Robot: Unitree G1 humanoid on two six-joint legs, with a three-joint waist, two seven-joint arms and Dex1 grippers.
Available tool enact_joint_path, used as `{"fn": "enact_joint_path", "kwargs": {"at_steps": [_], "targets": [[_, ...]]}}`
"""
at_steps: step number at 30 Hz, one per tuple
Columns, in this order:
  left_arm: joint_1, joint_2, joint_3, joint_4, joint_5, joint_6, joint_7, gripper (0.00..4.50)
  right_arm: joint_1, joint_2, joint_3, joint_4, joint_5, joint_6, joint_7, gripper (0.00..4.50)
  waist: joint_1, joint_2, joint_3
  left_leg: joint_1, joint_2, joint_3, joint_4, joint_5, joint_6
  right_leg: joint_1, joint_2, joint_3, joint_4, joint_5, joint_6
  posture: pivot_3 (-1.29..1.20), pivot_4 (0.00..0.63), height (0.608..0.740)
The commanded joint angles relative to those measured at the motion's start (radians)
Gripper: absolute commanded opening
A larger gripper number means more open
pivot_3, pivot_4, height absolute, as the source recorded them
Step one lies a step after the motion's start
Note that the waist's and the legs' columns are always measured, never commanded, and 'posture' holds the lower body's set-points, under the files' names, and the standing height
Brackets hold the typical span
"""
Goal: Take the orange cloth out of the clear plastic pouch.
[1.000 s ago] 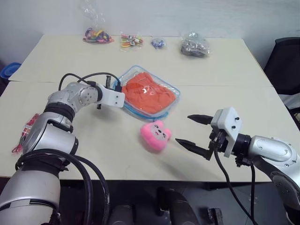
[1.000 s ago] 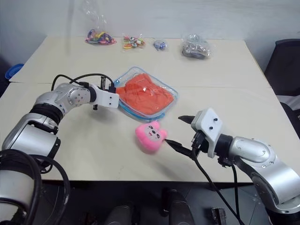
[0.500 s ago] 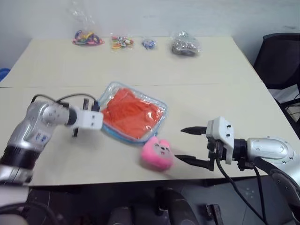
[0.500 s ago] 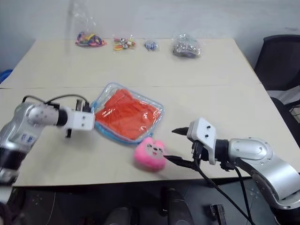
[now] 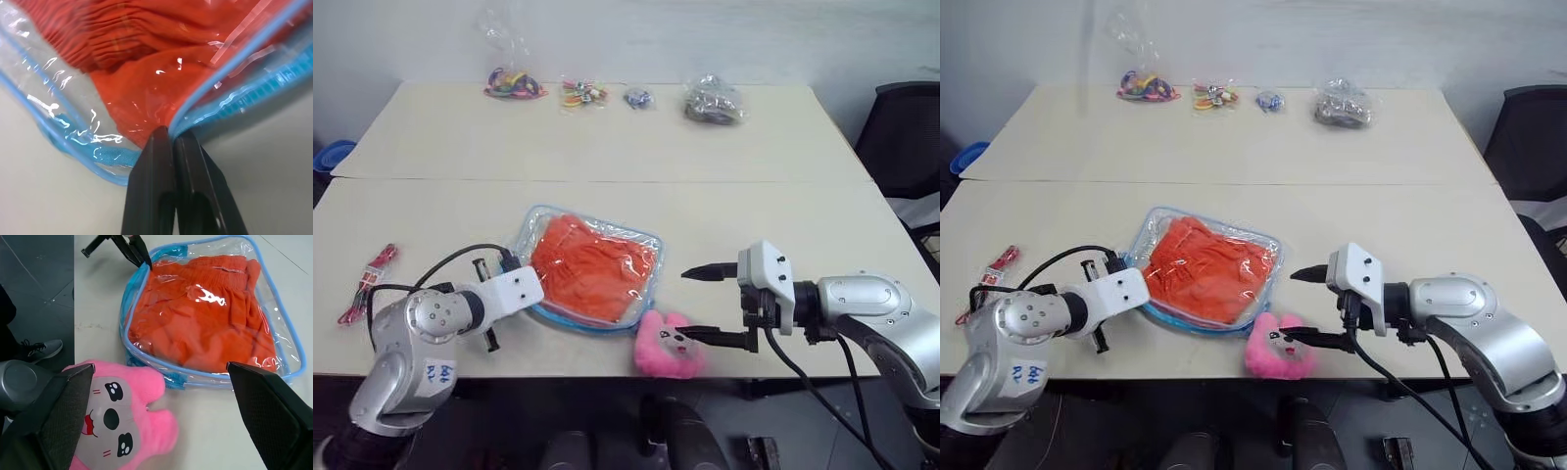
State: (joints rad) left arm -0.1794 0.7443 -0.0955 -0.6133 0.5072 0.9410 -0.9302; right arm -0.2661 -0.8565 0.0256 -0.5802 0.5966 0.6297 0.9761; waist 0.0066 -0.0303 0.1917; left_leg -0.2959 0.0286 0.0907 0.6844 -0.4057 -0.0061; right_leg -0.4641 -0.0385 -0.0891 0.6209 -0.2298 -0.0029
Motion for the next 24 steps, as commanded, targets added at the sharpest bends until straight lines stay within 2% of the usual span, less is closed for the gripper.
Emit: {"fn": "enact_joint_path", "kwargs": {"at_steps": [1,8,14,17,20,24], "targets": [[-0.078,-0.056,-0.01,0.075,-0.01,0.087,0.079,0.01,-0.002,-0.002,-0.022,-0.007,-0.007,-0.02,-0.005,4.5,0.005,0.0,0.0,0.0,0.0,0.0,0.0,0.0,0.001,0.0,0.0,0.0,0.0,0.0,0.0,0.0,0.15,0.74],[-0.169,-0.104,-0.005,0.186,-0.038,0.142,0.19,0.01,0.013,0.008,-0.025,-0.023,-0.014,-0.022,-0.023,4.5,0.005,0.0,0.0,0.0,0.001,0.0,0.0,0.002,-0.003,-0.001,0.0,0.0,0.001,0.0,0.0,0.0,0.15,0.74],[-0.175,-0.131,-0.054,0.133,-0.093,0.2,0.204,0.01,0.022,0.009,-0.031,-0.022,-0.027,-0.029,-0.038,4.5,0.007,0.0,0.0,0.0,0.0,0.0,0.0,0.002,-0.004,-0.001,-0.001,0.0,0.001,0.0,0.0,0.0,0.15,0.74],[-0.149,-0.095,-0.065,0.07,-0.136,0.212,0.173,0.68,0.026,0.01,-0.035,-0.02,-0.027,-0.031,-0.046,4.5,0.009,0.0,0.0,0.0,0.0,0.0,0.0,0.002,-0.004,-0.001,-0.001,0.0,0.001,0.0,0.0,0.0,0.15,0.74],[-0.128,-0.032,-0.049,0.038,-0.173,0.204,0.155,1.58,0.031,0.01,-0.034,-0.018,-0.03,-0.035,-0.055,4.5,0.01,0.0,0.0,0.0,0.0,0.0,0.0,0.002,-0.005,-0.001,-0.001,0.0,0.0,0.0,0.0,0.0,0.15,0.74],[-0.099,0.036,0.076,0.0,-0.312,0.197,0.062,2.78,0.054,0.002,-0.049,-0.028,-0.017,-0.03,-0.059,4.5,0.006,0.0,0.0,0.0,0.001,0.0,0.0,0.002,-0.005,-0.001,-0.001,0.0,0.0,0.0,0.0,0.0,0.15,0.74]]}}
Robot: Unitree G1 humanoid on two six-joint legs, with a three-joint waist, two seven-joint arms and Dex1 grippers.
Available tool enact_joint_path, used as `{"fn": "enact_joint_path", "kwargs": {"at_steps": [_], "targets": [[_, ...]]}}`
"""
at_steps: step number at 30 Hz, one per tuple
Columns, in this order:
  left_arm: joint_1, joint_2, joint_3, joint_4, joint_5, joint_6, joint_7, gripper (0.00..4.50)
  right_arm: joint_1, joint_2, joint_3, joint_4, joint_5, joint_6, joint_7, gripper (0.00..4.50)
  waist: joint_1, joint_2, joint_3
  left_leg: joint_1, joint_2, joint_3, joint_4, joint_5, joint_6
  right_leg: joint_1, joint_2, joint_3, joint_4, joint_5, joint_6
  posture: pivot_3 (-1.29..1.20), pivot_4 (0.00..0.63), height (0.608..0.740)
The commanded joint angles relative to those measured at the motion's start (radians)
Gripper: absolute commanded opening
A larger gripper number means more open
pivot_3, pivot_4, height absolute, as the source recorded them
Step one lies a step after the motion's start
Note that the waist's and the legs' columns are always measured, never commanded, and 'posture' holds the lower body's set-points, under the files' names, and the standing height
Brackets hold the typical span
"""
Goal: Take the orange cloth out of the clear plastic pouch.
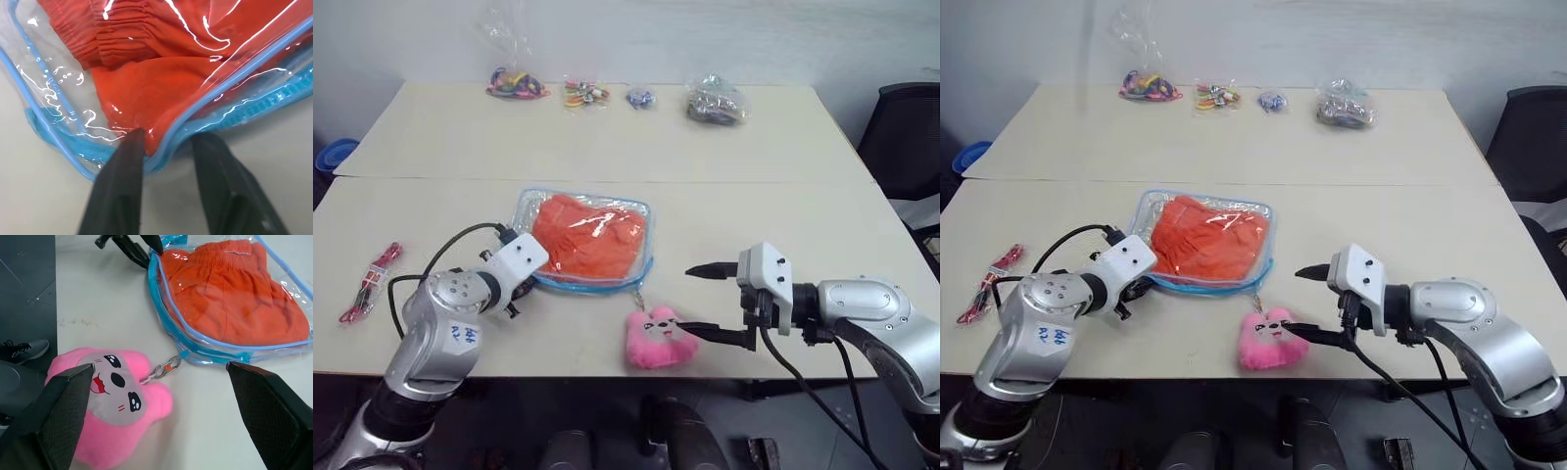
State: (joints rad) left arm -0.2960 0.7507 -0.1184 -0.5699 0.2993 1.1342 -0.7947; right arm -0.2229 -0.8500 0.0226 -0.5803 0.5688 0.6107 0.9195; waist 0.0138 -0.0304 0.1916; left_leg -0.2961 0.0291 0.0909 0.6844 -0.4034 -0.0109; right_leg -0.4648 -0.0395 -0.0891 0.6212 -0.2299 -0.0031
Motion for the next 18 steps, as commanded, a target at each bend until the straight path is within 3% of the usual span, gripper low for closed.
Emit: {"fn": "enact_joint_path", "kwargs": {"at_steps": [1,2,4,8,13,16,18], "targets": [[0.023,0.034,0.158,-0.046,-0.157,0.01,-0.109,3.06,0.023,-0.013,-0.056,-0.03,0.017,-0.011,0.006,4.5,-0.001,0.0,0.0,0.0,0.0,0.0,0.0,0.0,0.0,0.0,0.0,0.0,0.0,0.0,0.0,0.0,0.15,0.74],[0.027,0.04,0.206,-0.046,-0.203,0.009,-0.136,3.34,0.034,-0.021,-0.065,-0.031,0.02,-0.012,0.015,4.5,0.0,0.0,0.0,0.0,0.0,0.0,0.0,0.0,0.0,0.0,0.0,0.0,0.0,0.0,0.0,0.0,0.15,0.74],[0.026,0.059,0.313,-0.038,-0.302,-0.016,-0.201,3.34,0.057,-0.041,-0.081,-0.03,0.021,-0.019,0.041,4.5,0.001,0.0,0.0,0.0,0.0,0.0,0.0,0.0,0.0,0.0,0.0,0.0,0.0,0.0,0.0,0.0,0.15,0.74],[0.076,0.185,0.607,0.022,-0.599,-0.132,-0.528,3.34,0.116,-0.103,-0.092,-0.023,0.0,-0.069,0.132,4.5,-0.004,0.0,0.0,-0.001,0.001,0.0,0.0,0.0,-0.001,-0.001,0.001,-0.001,-0.001,-0.001,-0.001,0.0,0.15,0.74],[0.167,0.346,0.669,0.104,-0.749,-0.226,-0.723,3.34,0.122,-0.091,0.018,0.027,-0.135,-0.19,0.152,4.5,-0.013,0.0,0.0,0.0,0.001,0.0,0.0,-0.001,-0.002,0.0,0.001,-0.002,-0.001,-0.002,-0.001,0.0,0.15,0.74],[0.178,0.414,0.638,0.118,-0.806,-0.277,-0.775,3.34,0.078,-0.003,0.133,0.087,-0.202,-0.219,0.122,4.5,-0.015,-0.001,0.0,0.0,0.001,0.0,0.0,0.0,-0.003,0.0,0.002,-0.002,-0.001,-0.002,-0.001,0.0,0.15,0.74],[0.174,0.43,0.612,0.123,-0.825,-0.307,-0.745,3.37,0.067,0.027,0.175,0.116,-0.234,-0.241,0.127,3.93,-0.015,0.0,0.0,0.0,0.001,0.0,0.0,0.0,-0.003,0.0,0.002,-0.002,-0.001,-0.002,-0.001,0.0,0.15,0.74]]}}
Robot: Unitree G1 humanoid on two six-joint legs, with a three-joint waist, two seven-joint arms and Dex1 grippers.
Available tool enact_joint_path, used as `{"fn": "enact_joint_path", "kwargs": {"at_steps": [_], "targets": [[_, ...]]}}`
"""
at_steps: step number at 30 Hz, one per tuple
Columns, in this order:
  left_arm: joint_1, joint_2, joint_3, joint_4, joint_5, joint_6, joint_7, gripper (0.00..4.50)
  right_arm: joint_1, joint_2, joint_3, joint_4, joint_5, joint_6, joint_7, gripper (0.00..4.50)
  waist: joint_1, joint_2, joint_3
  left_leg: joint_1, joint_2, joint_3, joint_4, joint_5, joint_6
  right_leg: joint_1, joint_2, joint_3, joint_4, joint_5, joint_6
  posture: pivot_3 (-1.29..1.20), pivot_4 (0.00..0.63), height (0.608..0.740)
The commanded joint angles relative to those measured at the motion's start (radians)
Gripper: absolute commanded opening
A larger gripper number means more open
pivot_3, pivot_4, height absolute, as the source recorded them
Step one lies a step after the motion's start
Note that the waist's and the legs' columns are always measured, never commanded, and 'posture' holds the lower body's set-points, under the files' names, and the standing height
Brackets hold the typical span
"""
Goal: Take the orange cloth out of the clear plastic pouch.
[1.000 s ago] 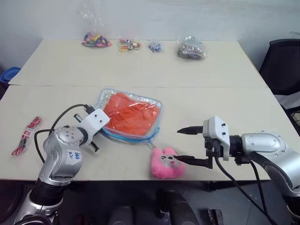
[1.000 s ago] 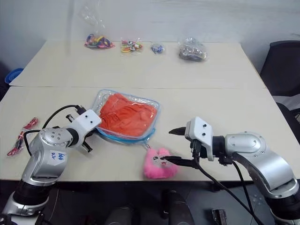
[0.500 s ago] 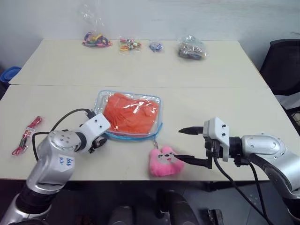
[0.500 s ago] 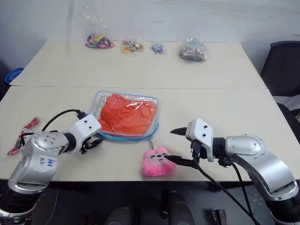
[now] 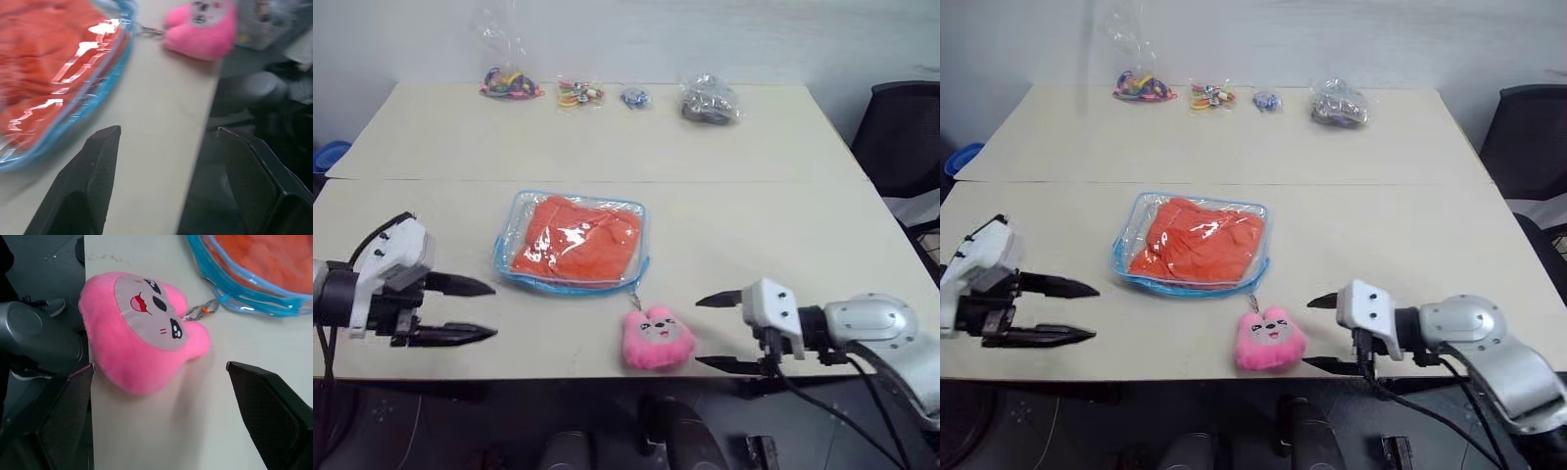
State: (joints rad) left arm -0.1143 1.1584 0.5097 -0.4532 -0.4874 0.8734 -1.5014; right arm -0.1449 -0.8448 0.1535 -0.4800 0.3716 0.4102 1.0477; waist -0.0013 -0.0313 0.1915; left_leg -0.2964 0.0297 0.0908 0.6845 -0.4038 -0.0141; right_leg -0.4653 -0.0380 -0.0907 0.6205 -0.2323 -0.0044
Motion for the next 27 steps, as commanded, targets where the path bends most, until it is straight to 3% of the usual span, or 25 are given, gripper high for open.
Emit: {"fn": "enact_joint_path", "kwargs": {"at_steps": [1,6,12,21,27], "targets": [[-0.01,0.027,-0.029,0.007,-0.044,-0.059,-0.02,3.37,-0.011,0.032,0.058,0.026,-0.045,-0.054,0.009,3.57,0.0,0.002,0.001,0.0,0.0,0.0,0.0,0.0,0.0,0.0,0.0,0.0,0.0,0.0,0.0,0.0,0.15,0.74],[-0.012,0.035,-0.056,0.012,-0.066,-0.082,0.038,3.37,-0.025,0.07,0.068,0.045,-0.023,-0.057,0.02,1.93,0.0,0.002,0.001,0.0,0.0,0.0,0.0,0.0,0.0,0.0,0.0,0.0,0.0,0.0,0.0,0.0,0.15,0.74],[-0.019,0.039,-0.076,0.015,-0.081,-0.099,0.089,3.37,-0.108,0.174,0.081,0.045,0.076,0.07,-0.004,0.03,-0.004,0.002,0.001,0.001,0.001,0.001,0.0,-0.001,-0.001,0.0,0.002,0.0,0.001,-0.001,-0.001,0.0,0.15,0.74],[-0.081,0.025,-0.176,0.027,-0.11,-0.117,0.159,3.37,-0.247,0.357,0.189,0.186,0.07,0.199,-0.032,0.03,-0.001,0.002,0.001,0.0,0.001,0.001,0.0,-0.001,-0.001,-0.001,0.001,0.0,0.002,-0.001,-0.001,0.0,0.15,0.74],[-0.124,-0.001,-0.266,0.037,-0.102,-0.139,0.206,3.37,-0.227,0.335,0.208,0.163,0.092,0.3,-0.022,1.74,0.0,0.002,0.001,0.0,0.001,0.001,0.0,-0.001,-0.001,-0.002,0.0,0.0,0.002,-0.001,-0.001,0.0,0.15,0.74]]}}
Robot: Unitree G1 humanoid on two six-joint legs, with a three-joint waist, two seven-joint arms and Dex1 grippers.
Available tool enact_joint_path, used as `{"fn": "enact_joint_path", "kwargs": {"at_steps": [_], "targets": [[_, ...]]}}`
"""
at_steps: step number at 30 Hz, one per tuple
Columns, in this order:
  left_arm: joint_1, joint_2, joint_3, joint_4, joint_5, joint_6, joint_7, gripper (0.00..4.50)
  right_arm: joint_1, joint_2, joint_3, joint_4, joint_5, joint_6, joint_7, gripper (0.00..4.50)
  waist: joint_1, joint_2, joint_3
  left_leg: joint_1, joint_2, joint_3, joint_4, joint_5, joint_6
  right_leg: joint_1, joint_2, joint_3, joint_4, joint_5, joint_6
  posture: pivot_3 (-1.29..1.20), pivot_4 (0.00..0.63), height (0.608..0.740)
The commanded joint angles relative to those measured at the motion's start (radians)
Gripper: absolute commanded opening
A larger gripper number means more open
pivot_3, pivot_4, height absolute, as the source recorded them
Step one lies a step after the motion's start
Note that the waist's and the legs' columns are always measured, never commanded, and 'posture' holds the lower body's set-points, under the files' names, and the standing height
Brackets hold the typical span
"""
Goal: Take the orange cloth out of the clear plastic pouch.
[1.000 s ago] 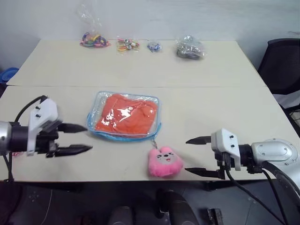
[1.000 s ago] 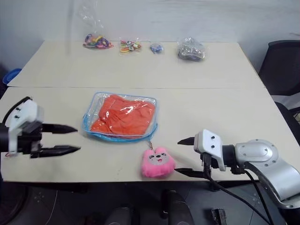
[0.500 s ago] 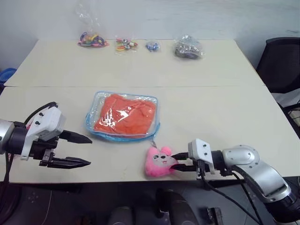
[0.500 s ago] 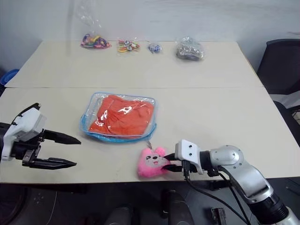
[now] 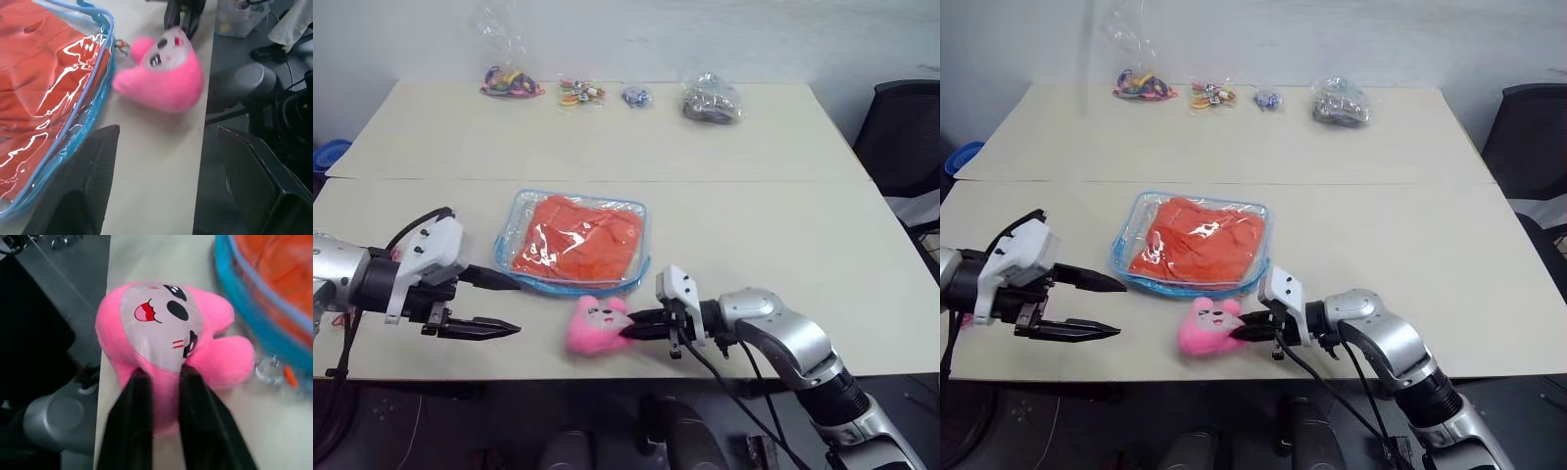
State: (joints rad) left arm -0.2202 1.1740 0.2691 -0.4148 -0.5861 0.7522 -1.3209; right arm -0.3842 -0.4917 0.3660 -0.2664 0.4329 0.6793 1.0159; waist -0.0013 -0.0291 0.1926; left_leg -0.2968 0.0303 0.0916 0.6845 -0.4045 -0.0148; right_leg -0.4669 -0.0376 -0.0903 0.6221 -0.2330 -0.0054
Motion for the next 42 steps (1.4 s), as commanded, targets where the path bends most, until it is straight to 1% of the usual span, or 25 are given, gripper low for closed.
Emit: {"fn": "enact_joint_path", "kwargs": {"at_steps": [1,4,9,12,15,19,21,25,26,27,29,32,34,36,38,42], "targets": [[-0.021,-0.023,-0.038,-0.001,-0.002,-0.021,0.034,3.37,0.017,-0.026,-0.008,-0.064,0.03,0.036,0.009,2.07,0.0,0.0,0.0,0.0,0.0,0.0,0.0,0.0,0.0,0.0,0.0,0.0,0.0,0.0,0.0,0.0,0.15,0.74],[-0.042,-0.058,-0.087,-0.01,-0.015,0.009,0.075,3.37,0.032,-0.076,-0.019,-0.109,-0.001,-0.001,0.01,3.0,-0.002,0.0,0.0,0.0,0.0,0.0,0.0,0.0,0.0,0.0,0.0,0.0,0.0,0.0,0.0,0.0,0.15,0.74],[-0.091,-0.153,-0.148,-0.028,-0.111,0.185,0.186,3.37,0.069,-0.176,-0.015,-0.177,-0.117,-0.168,0.014,3.0,0.0,0.0,0.0,0.0,-0.001,0.0,0.0,0.0,0.0,0.0,0.0,0.0,0.0,0.0,0.0,0.0,0.15,0.74],[-0.102,-0.185,-0.19,-0.043,-0.114,0.215,0.224,3.37,0.089,-0.199,-0.006,-0.19,-0.159,-0.24,0.016,3.0,-0.002,-0.001,0.0,0.0,0.0,0.0,0.0,0.0,0.0,0.0,0.001,0.0,0.0,0.0,0.001,0.0,0.15,0.74],[-0.097,-0.196,-0.221,-0.069,-0.043,0.072,0.21,3.37,0.1,-0.206,-0.012,-0.207,-0.194,-0.28,0.003,3.0,-0.002,-0.001,0.0,0.0,0.0,0.0,0.0,0.0,-0.001,0.0,0.001,0.0,0.0,0.0,0.001,0.0,0.15,0.74],[-0.075,-0.175,-0.229,-0.081,0.008,-0.074,0.158,3.37,0.109,-0.223,-0.077,-0.265,-0.149,-0.255,0.004,3.0,0.0,-0.001,0.0,0.0,0.0,0.0,0.0,0.0,-0.002,0.0,0.001,0.0,0.0,0.0,0.001,0.0,0.15,0.74],[-0.113,-0.152,-0.215,-0.058,0.014,-0.098,0.138,3.37,0.114,-0.251,-0.138,-0.291,-0.107,-0.242,0.021,3.0,0.001,-0.001,0.0,0.0,0.0,0.0,0.0,0.0,-0.002,0.0,0.001,0.0,0.0,0.0,0.001,0.0,0.15,0.74],[-0.178,-0.134,-0.206,-0.024,0.007,-0.125,0.111,3.37,0.122,-0.279,-0.177,-0.29,-0.088,-0.235,0.029,3.0,0.002,-0.001,0.0,0.0,0.0,0.0,0.0,0.0,-0.001,0.001,0.001,0.0,-0.001,0.0,0.001,0.0,0.15,0.74],[-0.19,-0.141,-0.212,-0.02,0.012,-0.147,0.105,3.37,0.124,-0.284,-0.18,-0.285,-0.089,-0.237,0.03,3.0,0.002,-0.001,0.0,0.0,0.0,0.0,0.0,0.0,-0.001,0.001,0.001,0.0,-0.001,0.0,0.001,0.0,0.15,0.74],[-0.214,-0.168,-0.228,-0.023,0.019,-0.175,0.113,3.37,0.126,-0.289,-0.183,-0.279,-0.091,-0.239,0.03,3.0,0.002,-0.001,0.0,0.0,0.0,0.0,0.0,0.0,-0.001,0.001,0.001,0.0,-0.001,0.0,0.001,0.0,0.15,0.74],[-0.267,-0.201,-0.305,-0.032,0.075,-0.238,0.108,3.37,0.132,-0.299,-0.19,-0.274,-0.091,-0.24,0.036,3.0,0.003,-0.001,0.0,0.0,0.0,0.0,0.0,0.0,-0.001,0.001,0.001,0.0,-0.001,0.0,0.001,0.0,0.15,0.74],[-0.319,-0.219,-0.415,-0.01,0.164,-0.346,0.031,3.37,0.14,-0.325,-0.207,-0.284,-0.074,-0.232,0.057,3.0,0.004,-0.001,0.0,0.0,-0.001,0.0,0.0,0.0,-0.001,0.001,0.001,0.0,-0.001,0.001,0.001,0.0,0.15,0.74],[-0.384,-0.261,-0.504,0.055,0.243,-0.429,-0.008,3.37,0.148,-0.364,-0.24,-0.296,-0.047,-0.222,0.089,3.0,0.004,-0.001,0.0,0.0,-0.001,0.0,0.0,0.0,-0.001,0.001,0.002,0.0,-0.001,0.001,0.001,0.0,0.15,0.74],[-0.433,-0.3,-0.565,0.121,0.303,-0.486,-0.031,3.37,0.15,-0.393,-0.266,-0.303,-0.023,-0.213,0.109,3.0,0.007,-0.001,0.0,0.0,-0.001,0.0,0.001,0.0,-0.001,0.001,0.002,0.001,-0.002,0.001,0.002,0.0,0.15,0.74],[-0.475,-0.35,-0.63,0.212,0.394,-0.599,-0.044,3.37,0.154,-0.422,-0.305,-0.315,0.009,-0.196,0.12,3.0,0.011,-0.001,0.0,0.0,-0.001,0.0,0.001,0.0,-0.001,0.002,0.004,0.001,-0.002,0.001,0.002,0.0,0.15,0.74],[-0.502,-0.395,-0.7,0.33,0.493,-0.774,-0.092,3.37,0.154,-0.437,-0.344,-0.336,0.04,-0.16,0.103,3.0,0.003,-0.001,0.0,0.0,0.0,0.001,0.001,-0.001,-0.001,0.002,0.007,0.003,-0.003,0.001,0.002,0.0,0.15,0.74]]}}
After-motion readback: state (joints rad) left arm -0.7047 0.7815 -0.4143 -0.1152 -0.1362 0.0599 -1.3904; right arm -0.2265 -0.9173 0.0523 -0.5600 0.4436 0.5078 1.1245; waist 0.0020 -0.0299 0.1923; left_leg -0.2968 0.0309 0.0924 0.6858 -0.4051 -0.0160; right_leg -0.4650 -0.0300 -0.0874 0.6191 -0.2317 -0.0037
